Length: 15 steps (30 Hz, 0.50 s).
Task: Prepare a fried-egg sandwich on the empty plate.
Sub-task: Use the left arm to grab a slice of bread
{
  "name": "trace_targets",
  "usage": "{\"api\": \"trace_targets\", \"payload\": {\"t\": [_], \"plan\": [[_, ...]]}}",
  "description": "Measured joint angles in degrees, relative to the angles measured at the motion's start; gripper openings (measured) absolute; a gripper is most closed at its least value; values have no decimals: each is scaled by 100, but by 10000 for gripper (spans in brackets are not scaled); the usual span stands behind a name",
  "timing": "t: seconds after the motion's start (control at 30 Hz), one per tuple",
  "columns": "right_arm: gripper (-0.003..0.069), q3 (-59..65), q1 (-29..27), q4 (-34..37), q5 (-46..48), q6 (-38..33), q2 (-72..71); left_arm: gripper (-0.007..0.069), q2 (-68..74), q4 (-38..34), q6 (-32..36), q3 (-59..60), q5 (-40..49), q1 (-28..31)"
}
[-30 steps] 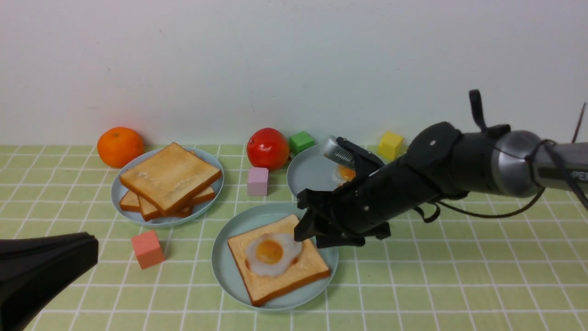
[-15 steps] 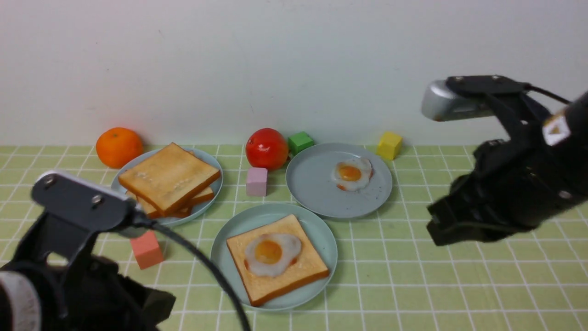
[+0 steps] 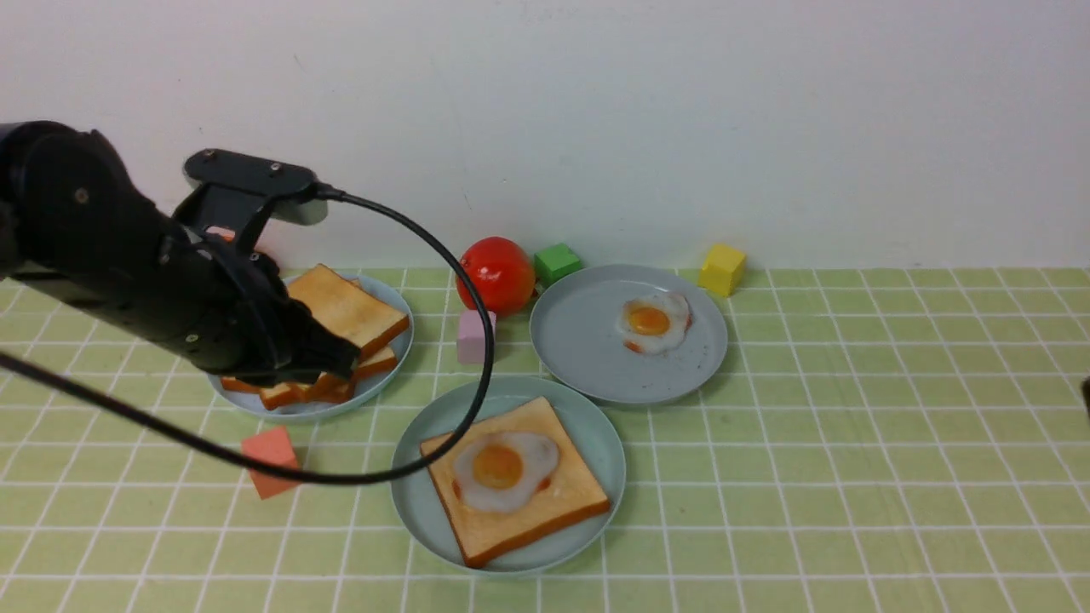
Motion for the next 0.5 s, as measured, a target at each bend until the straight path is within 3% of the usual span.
{"api": "trace_targets", "payload": {"t": [0.13, 0.4, 0.5], "plan": [[3, 0, 0, -77, 94, 0, -188, 67, 720, 344, 250, -514, -110, 4], [6, 0, 0, -71, 205, 56, -221, 379, 1596, 1133, 368, -1015, -1143, -128], [6, 0, 0, -49, 238, 162, -221, 428, 1827, 1341, 368, -1060, -1267, -128]]}}
